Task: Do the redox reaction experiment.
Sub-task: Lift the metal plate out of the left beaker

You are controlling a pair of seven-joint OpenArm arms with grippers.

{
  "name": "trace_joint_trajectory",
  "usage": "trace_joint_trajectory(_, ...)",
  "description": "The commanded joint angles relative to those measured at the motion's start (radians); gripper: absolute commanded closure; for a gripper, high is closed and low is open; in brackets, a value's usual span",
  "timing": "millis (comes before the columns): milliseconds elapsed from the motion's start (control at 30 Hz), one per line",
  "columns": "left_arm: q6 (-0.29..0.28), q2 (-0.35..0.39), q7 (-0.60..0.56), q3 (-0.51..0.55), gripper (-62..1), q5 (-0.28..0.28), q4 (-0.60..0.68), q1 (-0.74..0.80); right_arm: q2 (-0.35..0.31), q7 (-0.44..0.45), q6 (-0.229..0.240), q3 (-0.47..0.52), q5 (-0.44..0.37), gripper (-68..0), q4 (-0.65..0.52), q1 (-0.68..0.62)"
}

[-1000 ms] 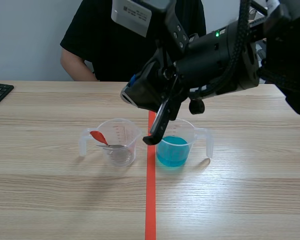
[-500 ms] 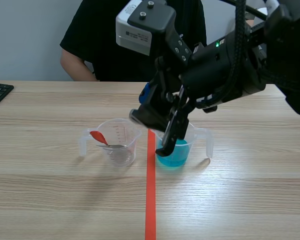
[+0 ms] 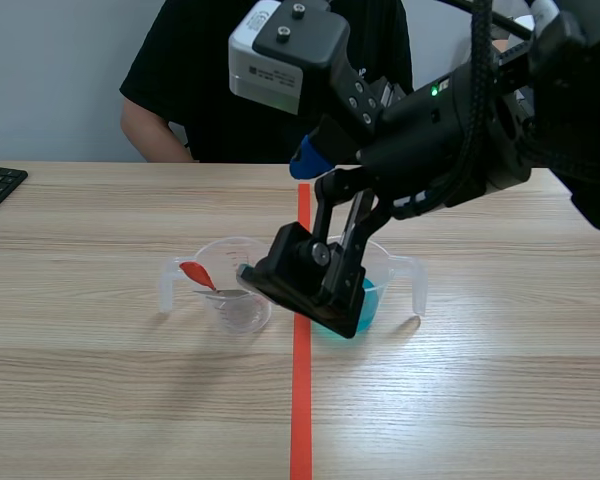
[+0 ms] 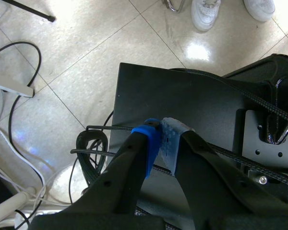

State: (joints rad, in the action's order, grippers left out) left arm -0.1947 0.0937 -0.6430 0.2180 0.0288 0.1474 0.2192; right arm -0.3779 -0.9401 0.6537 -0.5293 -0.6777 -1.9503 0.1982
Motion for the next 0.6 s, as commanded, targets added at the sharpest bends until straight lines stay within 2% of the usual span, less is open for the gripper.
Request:
trace_joint_trajectory(0,-0.003,0.001,-0.010,0.003,-2.7,0.000,0.006,0.008,-0.031,0.072,-0.001,0.013,-0.006,-67.9,-0.006,-0.014)
trace_joint_trajectory(133,-0.003,0.001,-0.011,0.003,-2.7,0.000,0.006,0.007,-0.100,0.252,0.003,0.013,0.034,-67.9,-0.005,-0.063)
trace_joint_trajectory(333,-0.003,0.001,-0.011,0.003,-2.7,0.000,0.006,0.008,-0.187,0.465,0.009,0.013,0.134,-67.9,0.007,-0.110)
trace_joint_trajectory(400,-0.003,0.001,-0.010,0.003,-2.7,0.000,0.006,0.008,-0.203,0.547,0.010,0.013,0.149,-67.9,0.029,-0.119)
trace_joint_trajectory(567,-0.003,0.001,-0.010,0.003,-2.7,0.000,0.006,0.008,-0.206,0.681,0.013,0.003,0.173,-67.9,0.119,-0.118)
